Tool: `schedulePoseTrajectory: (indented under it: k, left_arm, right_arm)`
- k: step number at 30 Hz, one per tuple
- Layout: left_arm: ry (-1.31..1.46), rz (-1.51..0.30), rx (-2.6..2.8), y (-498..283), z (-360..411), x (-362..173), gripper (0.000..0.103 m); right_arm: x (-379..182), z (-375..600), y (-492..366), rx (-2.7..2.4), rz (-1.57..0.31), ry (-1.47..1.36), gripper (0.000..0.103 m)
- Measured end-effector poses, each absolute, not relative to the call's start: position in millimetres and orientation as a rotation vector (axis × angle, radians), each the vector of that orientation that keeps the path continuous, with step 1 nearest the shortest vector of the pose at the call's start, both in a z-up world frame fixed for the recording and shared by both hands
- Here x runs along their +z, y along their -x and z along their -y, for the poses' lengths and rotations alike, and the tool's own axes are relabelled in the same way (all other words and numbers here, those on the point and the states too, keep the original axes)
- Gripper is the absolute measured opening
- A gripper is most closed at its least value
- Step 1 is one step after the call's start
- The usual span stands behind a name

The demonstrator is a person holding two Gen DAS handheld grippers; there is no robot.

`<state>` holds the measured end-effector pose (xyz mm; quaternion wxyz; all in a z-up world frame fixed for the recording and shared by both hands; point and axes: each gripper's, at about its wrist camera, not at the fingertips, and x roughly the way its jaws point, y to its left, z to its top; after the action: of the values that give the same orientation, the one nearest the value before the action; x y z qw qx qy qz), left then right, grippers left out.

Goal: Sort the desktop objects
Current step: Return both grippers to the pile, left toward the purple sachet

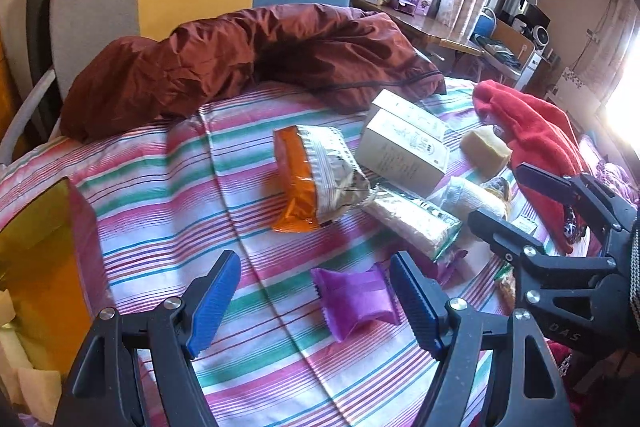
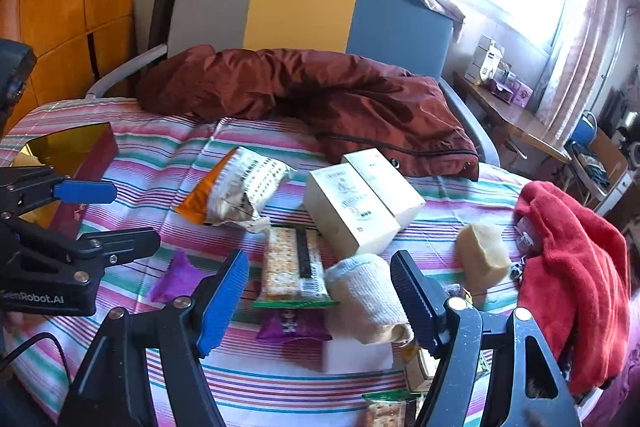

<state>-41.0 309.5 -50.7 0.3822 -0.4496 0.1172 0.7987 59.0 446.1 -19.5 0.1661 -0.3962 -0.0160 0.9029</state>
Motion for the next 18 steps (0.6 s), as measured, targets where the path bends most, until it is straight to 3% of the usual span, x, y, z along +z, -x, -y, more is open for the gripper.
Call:
schedulePoseTrajectory:
  k: [6, 18]
  left_arm:
    - [1.144, -0.295, 1.982, 35, -322, -57, 0.078]
    - [1.155, -0.396, 1.86, 17, -350, -90, 0.078]
  right_arm:
    - [-31, -465, -58, 2.53, 0.009, 1.156, 0.074]
    - [-57, -518, -60, 2.505, -0.252, 1.264, 0.082]
